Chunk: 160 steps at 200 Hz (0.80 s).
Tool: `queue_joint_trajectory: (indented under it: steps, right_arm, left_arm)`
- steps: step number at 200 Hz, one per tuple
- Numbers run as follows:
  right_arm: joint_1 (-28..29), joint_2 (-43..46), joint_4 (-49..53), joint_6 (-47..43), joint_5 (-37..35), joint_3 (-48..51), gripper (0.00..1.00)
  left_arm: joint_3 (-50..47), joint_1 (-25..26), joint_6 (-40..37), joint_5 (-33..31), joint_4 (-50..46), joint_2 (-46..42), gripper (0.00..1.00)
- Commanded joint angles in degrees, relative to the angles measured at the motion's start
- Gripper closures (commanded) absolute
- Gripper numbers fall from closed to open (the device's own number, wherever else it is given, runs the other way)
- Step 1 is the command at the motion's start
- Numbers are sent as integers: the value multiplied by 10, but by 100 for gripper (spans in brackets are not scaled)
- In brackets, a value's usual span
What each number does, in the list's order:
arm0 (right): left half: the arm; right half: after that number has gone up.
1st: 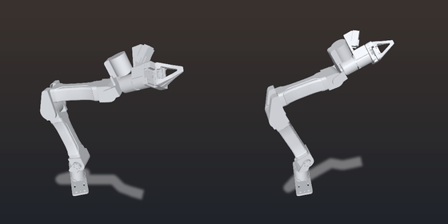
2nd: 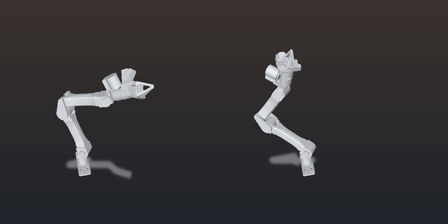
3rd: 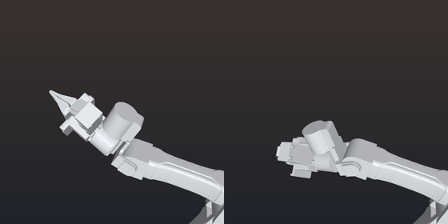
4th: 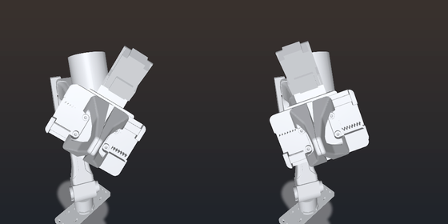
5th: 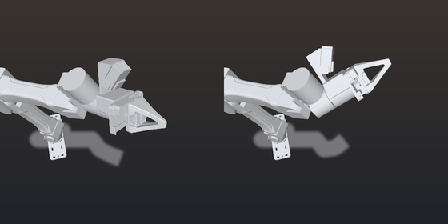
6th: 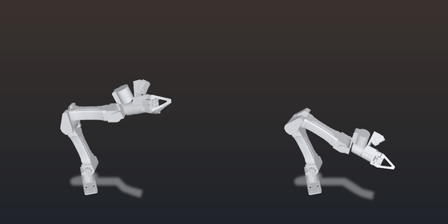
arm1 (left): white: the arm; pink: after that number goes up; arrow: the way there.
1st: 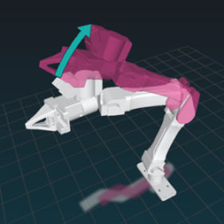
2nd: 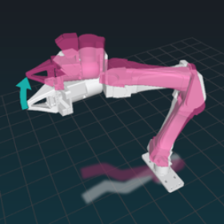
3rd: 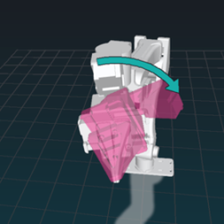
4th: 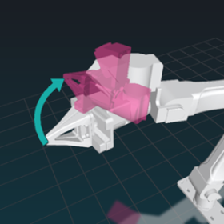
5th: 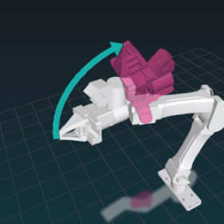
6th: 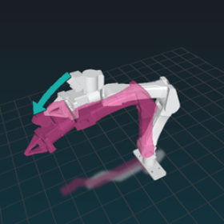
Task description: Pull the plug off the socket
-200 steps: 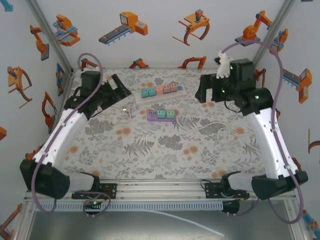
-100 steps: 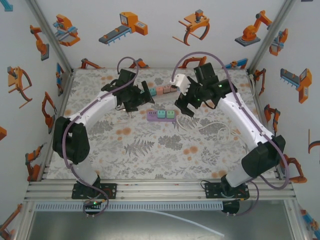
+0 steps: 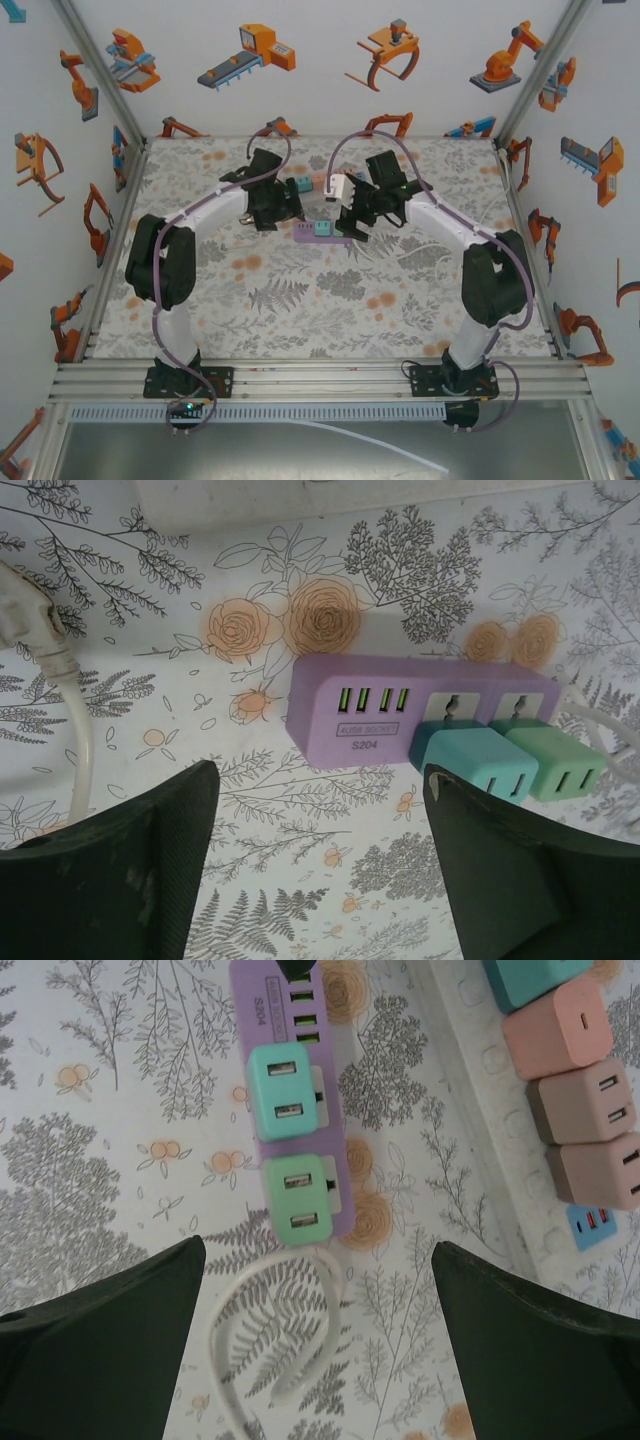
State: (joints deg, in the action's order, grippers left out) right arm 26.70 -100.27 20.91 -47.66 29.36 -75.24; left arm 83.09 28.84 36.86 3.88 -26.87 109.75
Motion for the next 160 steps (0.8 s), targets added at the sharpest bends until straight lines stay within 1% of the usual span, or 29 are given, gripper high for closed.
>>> queue_joint_trajectory:
  steps: [1,11,19,30,56,71,92,116,136,160]
  right_arm:
    - [-8,5,-133,9,35,42,14]
    - [-15,4,-174,28,48,61,15]
    - [-19,1,-184,34,63,67,17]
    - [-22,-5,-184,36,75,67,19]
    - [-29,-16,-178,35,94,74,30]
    - [-33,-22,-172,36,99,77,37]
    - [-35,-29,-164,33,105,81,43]
    - [-34,-34,-157,31,118,80,46]
    - [-35,-44,-144,30,125,73,47]
    - [-35,-57,-123,19,131,61,49]
  left_arm:
    - [29,-1,-21,-1,-20,21,29]
    - [30,0,-20,2,-22,28,32]
    - [30,-1,-20,4,-22,31,34]
    - [30,-1,-18,5,-22,36,36]
    - [33,0,-15,17,-22,50,40]
    - [35,0,-15,32,-22,60,42]
    - [33,0,-8,41,-22,68,46]
    - [28,1,-5,40,-22,71,49]
    - [25,0,-4,38,-22,71,51]
    - [21,1,-1,44,-22,74,52]
